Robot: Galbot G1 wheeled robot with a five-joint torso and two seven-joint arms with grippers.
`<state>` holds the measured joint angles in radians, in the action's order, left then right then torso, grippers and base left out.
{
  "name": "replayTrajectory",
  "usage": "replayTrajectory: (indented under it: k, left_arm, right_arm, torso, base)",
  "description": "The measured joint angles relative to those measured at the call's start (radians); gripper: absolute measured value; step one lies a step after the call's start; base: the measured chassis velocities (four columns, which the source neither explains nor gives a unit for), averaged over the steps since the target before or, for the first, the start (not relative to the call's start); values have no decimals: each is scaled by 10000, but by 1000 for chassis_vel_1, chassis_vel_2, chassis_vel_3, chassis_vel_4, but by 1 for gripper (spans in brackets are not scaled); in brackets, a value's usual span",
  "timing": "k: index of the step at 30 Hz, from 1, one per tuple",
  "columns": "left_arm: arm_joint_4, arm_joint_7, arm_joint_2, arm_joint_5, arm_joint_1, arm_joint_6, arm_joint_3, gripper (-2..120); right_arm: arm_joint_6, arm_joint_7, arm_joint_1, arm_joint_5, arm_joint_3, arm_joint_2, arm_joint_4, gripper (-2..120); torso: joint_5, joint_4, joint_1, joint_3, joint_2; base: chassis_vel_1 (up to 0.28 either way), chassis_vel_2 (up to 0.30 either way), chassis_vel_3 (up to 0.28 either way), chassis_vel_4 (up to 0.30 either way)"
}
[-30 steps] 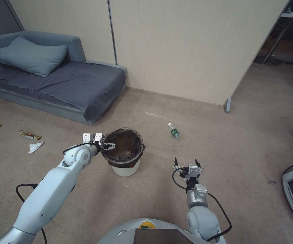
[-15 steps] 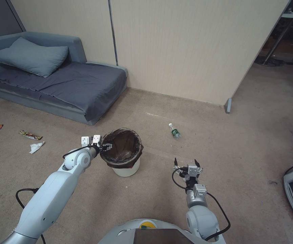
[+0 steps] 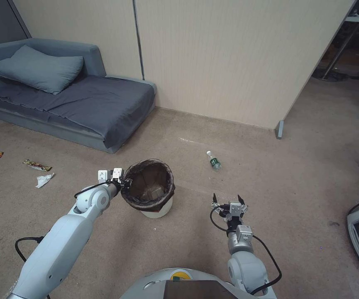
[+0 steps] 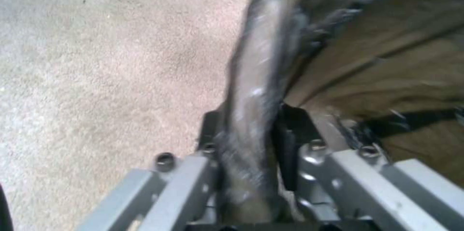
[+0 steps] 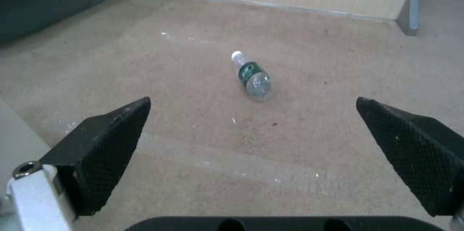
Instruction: Pick up the trash bin, then pick up the garbage from the floor and place it into the trash bin.
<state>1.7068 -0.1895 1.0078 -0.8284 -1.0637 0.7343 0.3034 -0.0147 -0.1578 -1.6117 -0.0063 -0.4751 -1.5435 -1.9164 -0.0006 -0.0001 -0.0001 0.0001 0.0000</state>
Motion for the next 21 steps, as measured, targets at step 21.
replayTrajectory:
  k: [21]
  left_arm:
    - [3398,278,-1119,250,-705,60,1382,0]
  right_arm:
    - [-63,-22,36,-46,23,59,-26,100]
  torso:
    - [6,2,1,-1,-2]
  base:
    - [0,0,0,0]
